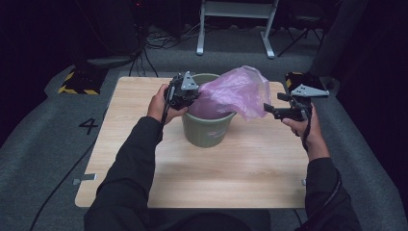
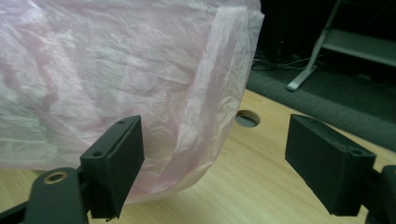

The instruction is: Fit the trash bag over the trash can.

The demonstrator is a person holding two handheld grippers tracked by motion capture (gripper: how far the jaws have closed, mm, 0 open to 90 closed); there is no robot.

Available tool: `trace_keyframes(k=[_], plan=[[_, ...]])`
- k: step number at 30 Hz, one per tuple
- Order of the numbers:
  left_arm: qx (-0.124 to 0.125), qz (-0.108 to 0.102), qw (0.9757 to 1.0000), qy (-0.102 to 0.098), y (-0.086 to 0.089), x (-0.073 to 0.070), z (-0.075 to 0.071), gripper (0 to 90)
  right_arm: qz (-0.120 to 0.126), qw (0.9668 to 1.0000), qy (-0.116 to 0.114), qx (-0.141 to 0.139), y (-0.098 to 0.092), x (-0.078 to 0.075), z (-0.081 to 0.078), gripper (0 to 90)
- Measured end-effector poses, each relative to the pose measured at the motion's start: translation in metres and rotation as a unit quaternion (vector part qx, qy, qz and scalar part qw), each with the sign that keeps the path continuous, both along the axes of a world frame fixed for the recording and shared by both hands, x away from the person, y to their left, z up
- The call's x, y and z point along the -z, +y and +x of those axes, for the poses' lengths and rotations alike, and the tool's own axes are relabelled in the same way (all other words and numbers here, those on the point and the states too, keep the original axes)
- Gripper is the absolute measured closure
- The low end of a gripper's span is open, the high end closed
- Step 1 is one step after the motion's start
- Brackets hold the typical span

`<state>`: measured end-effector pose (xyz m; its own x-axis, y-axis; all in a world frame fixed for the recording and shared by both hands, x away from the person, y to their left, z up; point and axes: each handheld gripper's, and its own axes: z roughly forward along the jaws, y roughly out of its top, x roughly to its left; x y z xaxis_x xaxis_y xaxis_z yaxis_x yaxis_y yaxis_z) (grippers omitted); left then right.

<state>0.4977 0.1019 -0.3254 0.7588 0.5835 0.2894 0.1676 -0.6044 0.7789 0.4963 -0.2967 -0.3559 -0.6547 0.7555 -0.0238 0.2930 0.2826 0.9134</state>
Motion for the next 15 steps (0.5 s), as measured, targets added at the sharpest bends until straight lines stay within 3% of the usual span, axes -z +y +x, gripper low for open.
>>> trace_keyframes(k=[4,7,8,10,13,15], plan=[[0.000,-0.004,1.0000,0.001,0.001,0.000,0.001,87.0,0.012,0.9998,0.016,-0.008,0.006,0.011,0.012,20.1],[0.000,-0.007,1.0000,0.001,0.001,0.000,0.001,86.9,0.012,0.9996,0.022,-0.014,0.014,0.017,0.019,27.2],[0.000,-0.008,1.0000,0.001,0.002,0.000,0.001,86.8,0.011,0.9996,0.020,-0.014,0.017,0.018,0.019,32.5],[-0.001,-0.008,1.0000,0.001,0.003,0.000,0.001,86.1,0.008,0.9998,0.012,-0.017,0.023,0.019,0.020,51.3],[-0.005,-0.014,0.9999,0.000,0.005,0.000,0.000,82.8,-0.006,0.9997,0.003,-0.023,0.028,0.020,0.017,71.0],[-0.006,-0.019,0.9998,0.001,0.006,0.001,0.000,80.5,-0.002,0.9997,-0.007,-0.025,0.027,0.019,0.014,80.5]])
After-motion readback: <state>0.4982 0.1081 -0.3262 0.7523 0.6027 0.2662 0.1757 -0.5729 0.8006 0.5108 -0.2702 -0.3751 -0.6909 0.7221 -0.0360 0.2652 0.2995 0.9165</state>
